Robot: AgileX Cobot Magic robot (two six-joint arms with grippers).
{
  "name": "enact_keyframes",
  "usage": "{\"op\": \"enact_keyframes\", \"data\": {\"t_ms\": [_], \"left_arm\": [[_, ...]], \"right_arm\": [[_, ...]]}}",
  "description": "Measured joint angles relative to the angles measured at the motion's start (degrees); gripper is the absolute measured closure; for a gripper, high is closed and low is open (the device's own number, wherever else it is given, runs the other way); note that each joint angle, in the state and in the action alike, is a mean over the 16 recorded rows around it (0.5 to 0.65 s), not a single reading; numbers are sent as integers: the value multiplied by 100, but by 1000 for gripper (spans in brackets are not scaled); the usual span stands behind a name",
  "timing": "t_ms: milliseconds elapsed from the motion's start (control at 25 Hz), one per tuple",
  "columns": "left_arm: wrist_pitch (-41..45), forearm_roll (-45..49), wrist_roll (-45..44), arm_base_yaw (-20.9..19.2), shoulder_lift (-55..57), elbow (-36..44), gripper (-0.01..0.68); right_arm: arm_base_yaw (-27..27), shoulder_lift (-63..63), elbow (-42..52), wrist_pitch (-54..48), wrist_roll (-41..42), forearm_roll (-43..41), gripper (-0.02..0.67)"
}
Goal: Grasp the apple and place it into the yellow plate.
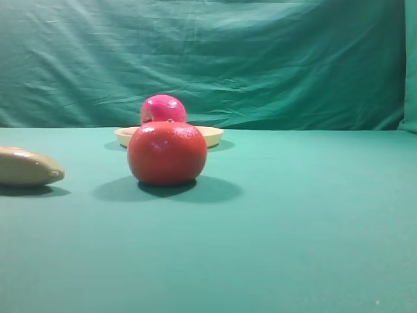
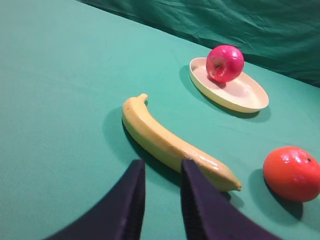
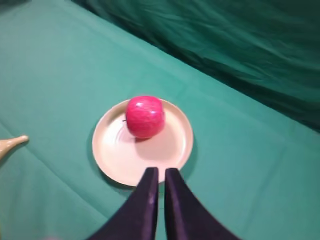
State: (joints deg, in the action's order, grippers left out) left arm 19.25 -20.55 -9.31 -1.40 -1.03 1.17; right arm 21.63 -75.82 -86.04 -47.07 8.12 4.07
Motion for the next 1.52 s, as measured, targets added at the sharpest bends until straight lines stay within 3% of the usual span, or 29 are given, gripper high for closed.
{"op": "enact_keyframes", "data": {"t_ms": [680,1200,1520], "left_arm": [[0,0,0,0,0,0,516],[0,0,0,0,0,0,516],[0,0,0,0,0,0,516]], "right_arm": [[0,4324,3604,438,-383,-120,649],[-28,5821,4222,-81,-539,-270,649],[-493,6161,4768,299,-570,-414,649]]}}
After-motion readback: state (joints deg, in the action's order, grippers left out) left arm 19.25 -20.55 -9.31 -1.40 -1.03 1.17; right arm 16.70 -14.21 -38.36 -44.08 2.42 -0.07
